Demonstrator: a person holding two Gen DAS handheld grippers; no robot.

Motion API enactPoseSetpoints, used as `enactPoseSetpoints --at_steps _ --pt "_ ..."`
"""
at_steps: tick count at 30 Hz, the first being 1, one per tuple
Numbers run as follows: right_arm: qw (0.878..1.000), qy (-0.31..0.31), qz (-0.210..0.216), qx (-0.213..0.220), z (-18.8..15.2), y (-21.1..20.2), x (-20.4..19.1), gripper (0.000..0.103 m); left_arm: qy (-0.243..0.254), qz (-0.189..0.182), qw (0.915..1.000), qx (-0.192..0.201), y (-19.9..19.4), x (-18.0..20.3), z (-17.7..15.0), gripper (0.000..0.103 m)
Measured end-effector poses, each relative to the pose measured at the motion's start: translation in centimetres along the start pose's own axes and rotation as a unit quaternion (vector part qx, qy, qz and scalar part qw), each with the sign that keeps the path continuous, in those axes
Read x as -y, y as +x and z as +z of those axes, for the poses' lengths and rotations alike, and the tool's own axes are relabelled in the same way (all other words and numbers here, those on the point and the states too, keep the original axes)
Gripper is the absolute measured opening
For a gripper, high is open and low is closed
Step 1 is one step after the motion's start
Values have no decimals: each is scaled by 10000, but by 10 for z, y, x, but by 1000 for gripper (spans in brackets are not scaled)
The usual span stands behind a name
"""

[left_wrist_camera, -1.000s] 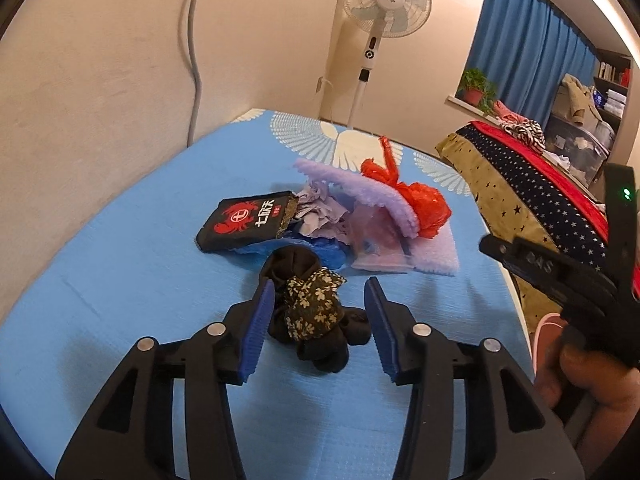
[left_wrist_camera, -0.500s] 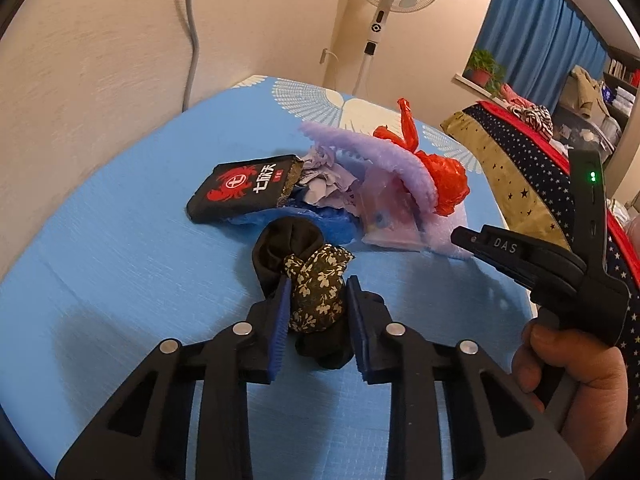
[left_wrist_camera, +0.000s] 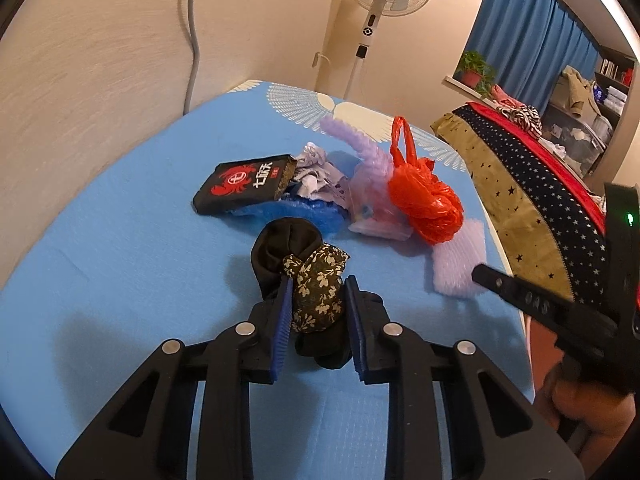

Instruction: Collect trash

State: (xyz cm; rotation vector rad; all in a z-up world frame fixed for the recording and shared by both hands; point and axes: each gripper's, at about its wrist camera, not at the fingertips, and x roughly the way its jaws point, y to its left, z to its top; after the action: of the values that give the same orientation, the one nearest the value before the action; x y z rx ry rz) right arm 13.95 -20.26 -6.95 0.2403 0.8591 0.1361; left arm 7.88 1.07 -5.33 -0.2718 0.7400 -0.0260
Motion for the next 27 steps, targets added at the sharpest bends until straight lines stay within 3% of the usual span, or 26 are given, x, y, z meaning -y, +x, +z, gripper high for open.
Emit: enactPoseSetpoints --at_steps 8,27 --pt "9997 4 -243 32 -32 -37 7 11 227 -157 9996 109 -19 7 -8 25" --pt "9951 -86 -705 694 -70 -139 15 11 930 -495 9935 431 -78 40 -26 25"
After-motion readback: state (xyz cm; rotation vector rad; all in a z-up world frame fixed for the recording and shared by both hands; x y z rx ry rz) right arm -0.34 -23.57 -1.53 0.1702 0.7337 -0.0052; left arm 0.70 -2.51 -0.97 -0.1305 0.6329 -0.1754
